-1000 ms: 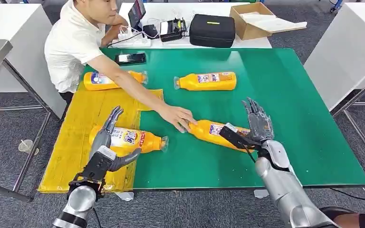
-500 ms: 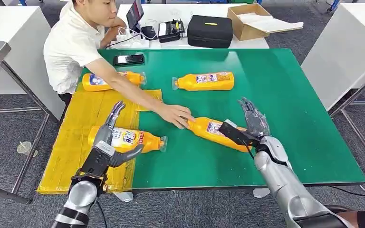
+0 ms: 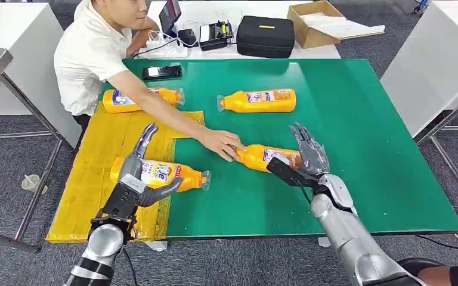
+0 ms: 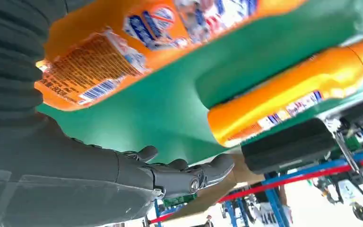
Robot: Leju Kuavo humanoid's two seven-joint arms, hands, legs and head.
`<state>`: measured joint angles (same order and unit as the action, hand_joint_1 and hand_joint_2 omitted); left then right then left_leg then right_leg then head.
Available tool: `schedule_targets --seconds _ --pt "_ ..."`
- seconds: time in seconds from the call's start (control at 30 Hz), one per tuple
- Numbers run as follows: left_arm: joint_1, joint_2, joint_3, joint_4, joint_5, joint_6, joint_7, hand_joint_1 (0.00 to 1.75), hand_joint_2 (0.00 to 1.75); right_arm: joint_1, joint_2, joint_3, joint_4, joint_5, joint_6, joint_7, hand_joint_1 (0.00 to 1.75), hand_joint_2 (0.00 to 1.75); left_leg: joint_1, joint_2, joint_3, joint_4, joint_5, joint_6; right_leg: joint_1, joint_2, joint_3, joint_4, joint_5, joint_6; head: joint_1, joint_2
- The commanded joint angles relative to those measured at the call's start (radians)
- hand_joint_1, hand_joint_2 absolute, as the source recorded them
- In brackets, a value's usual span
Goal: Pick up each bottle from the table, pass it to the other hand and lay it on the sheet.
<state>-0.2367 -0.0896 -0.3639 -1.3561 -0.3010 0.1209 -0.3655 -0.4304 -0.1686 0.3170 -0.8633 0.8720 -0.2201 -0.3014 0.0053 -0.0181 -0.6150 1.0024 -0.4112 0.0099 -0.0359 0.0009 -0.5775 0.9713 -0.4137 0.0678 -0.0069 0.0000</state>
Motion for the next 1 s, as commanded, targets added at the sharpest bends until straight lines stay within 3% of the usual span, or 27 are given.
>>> schedule_targets --seconds 0.03,0.2,0.67,1.0 --pt "-0.061 -0.006 -0.007 0.081 0.001 -0.003 -0.005 0.0 1.75 -0.022 0.016 0.021 -0.014 -0.004 0.003 0.001 0.0 1.75 0.001 0.002 0.001 0.001 -0.001 0.0 0.002 0.0 0.001 0.0 -0.001 -0.003 0.0 0.0" --pt "-0.056 -0.001 -0.003 0.075 0.001 -0.012 -0.005 0.0 1.75 -0.074 -0.016 0.078 0.085 0.067 0.085 0.115 0.0 1.75 0.0 0.001 0.0 0.0 0.0 0.0 0.001 0.0 0.0 0.0 0.0 -0.002 0.0 0.0" --pt "-0.065 0.004 -0.009 0.094 0.025 -0.025 -0.005 0.0 1.75 -0.109 -0.019 0.123 0.217 0.009 0.21 0.11 0.0 1.75 0.001 0.002 0.001 0.001 -0.001 0.0 0.002 0.001 0.002 0.0 -0.001 -0.004 0.0 0.0" --pt "-0.061 0.011 -0.007 0.088 0.029 -0.027 -0.006 0.0 1.75 -0.147 -0.041 0.178 0.248 0.047 0.229 0.154 0.0 1.75 0.001 0.001 0.001 0.001 -0.001 0.0 0.002 -0.001 0.002 -0.001 -0.001 -0.004 0.0 0.0"
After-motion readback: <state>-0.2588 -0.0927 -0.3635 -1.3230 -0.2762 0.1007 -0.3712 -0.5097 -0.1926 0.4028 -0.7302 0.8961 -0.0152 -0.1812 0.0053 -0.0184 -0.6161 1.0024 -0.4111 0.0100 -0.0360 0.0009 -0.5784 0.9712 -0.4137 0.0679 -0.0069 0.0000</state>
